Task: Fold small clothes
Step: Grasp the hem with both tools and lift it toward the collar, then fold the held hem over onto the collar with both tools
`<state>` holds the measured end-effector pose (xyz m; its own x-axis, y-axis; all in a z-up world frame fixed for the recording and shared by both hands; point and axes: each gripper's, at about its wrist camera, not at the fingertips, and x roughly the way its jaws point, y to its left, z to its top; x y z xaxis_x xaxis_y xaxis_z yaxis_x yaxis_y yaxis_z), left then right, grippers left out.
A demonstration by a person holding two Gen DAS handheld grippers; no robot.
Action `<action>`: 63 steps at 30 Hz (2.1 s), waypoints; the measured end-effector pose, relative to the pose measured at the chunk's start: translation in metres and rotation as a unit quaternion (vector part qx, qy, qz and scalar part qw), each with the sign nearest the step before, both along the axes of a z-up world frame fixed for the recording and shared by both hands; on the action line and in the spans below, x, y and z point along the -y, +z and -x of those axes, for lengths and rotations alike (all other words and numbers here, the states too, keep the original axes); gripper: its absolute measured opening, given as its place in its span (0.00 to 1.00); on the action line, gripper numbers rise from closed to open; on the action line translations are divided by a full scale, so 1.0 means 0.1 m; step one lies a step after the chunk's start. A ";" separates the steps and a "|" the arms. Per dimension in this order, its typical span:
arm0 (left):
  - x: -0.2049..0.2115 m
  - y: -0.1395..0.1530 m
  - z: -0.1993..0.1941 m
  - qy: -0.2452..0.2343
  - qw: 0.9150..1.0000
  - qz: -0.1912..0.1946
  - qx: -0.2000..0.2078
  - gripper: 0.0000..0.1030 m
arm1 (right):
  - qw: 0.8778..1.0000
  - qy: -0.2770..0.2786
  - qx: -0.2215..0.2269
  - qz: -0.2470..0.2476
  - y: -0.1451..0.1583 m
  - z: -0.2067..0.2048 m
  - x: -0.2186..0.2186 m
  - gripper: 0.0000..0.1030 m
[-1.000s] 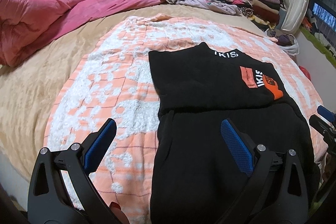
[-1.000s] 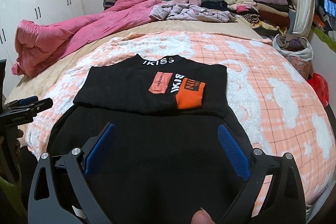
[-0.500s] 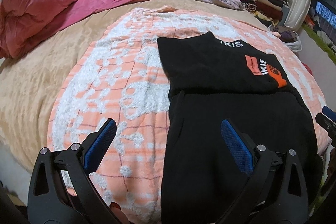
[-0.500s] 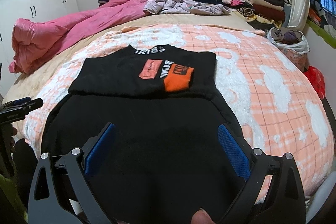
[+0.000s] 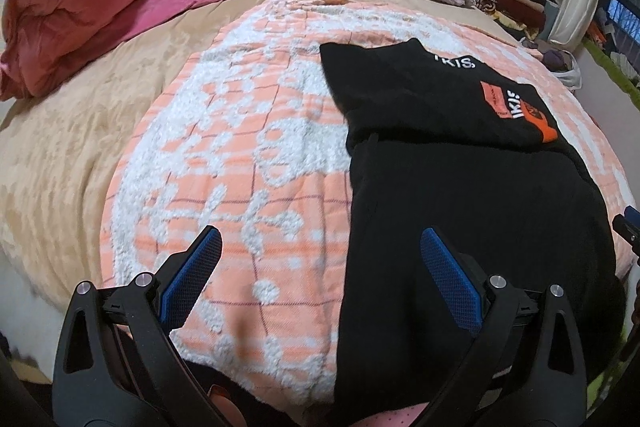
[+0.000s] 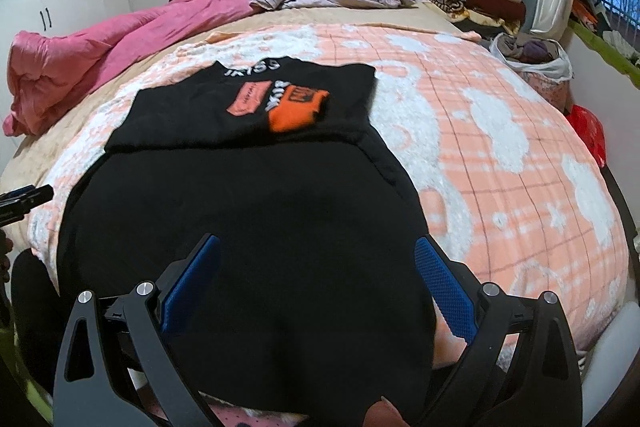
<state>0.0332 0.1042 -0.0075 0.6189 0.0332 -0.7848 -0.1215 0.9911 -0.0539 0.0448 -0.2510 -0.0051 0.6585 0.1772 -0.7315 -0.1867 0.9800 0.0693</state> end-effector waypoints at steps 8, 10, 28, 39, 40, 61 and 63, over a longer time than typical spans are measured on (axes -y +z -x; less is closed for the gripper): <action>-0.04 -0.13 0.17 -0.013 1.000 0.006 -0.015 0.90 | 1.000 -0.007 -0.015 0.006 -0.13 0.09 0.13 0.94; -0.03 -0.16 0.22 -0.019 1.000 0.012 -0.021 0.90 | 1.000 -0.009 -0.019 0.008 -0.16 0.11 0.16 0.94; 0.16 -0.49 0.55 -0.086 0.991 0.067 -0.082 0.37 | 0.999 -0.012 -0.047 0.008 -0.33 0.34 0.40 0.94; 0.30 -0.69 0.56 -0.105 0.985 0.077 -0.117 0.37 | 0.997 -0.018 -0.071 -0.004 -0.42 0.44 0.56 0.94; 0.30 -0.69 0.56 -0.106 0.985 0.075 -0.117 0.37 | 0.997 -0.019 -0.074 -0.007 -0.43 0.46 0.59 0.94; 0.32 -0.69 0.59 -0.107 0.984 0.078 -0.119 0.22 | 0.992 0.027 -0.083 -0.094 -0.38 0.55 0.62 0.07; 0.31 -0.65 0.60 -0.106 0.985 0.079 -0.113 0.10 | 0.991 0.028 -0.067 -0.112 -0.29 0.55 0.62 0.07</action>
<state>-0.0270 0.0735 -0.0729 0.4080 -0.2103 -0.8885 0.0599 0.9772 -0.2038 -0.0100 -0.3132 -0.0338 0.5427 0.3780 -0.7501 -0.2151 0.9258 0.3109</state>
